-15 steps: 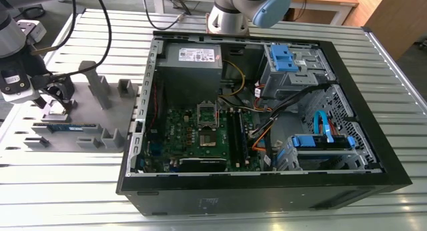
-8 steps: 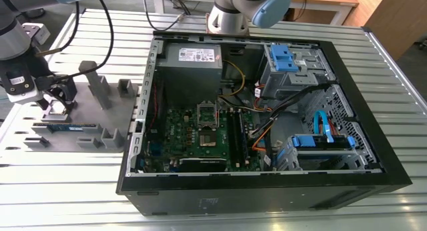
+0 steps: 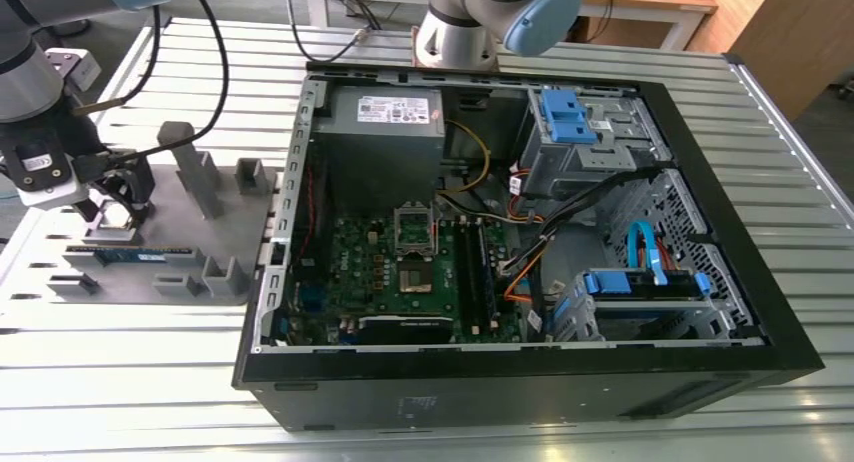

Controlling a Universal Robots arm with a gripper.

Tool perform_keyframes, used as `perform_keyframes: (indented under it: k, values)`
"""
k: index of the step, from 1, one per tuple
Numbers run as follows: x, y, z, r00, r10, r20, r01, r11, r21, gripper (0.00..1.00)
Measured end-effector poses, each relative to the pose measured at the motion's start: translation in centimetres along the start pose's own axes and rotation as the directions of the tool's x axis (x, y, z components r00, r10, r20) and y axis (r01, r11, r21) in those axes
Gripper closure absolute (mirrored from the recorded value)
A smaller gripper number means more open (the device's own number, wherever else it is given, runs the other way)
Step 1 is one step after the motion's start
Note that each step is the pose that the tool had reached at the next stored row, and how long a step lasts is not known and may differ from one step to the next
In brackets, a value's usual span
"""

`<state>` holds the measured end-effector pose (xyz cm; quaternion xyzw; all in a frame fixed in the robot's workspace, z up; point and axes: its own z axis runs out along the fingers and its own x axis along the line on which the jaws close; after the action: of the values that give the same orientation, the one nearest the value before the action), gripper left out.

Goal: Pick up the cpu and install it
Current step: 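Pick up the cpu and move it towards the insertion slot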

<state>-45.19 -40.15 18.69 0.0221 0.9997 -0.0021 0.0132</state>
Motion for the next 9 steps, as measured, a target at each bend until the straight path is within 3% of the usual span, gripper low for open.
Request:
perform_keyframes:
  k: [9]
  values:
    - [0.00, 0.00, 0.05, 1.0000, -0.007, 0.0007, 0.007, 1.0000, -0.0003, 0.36]
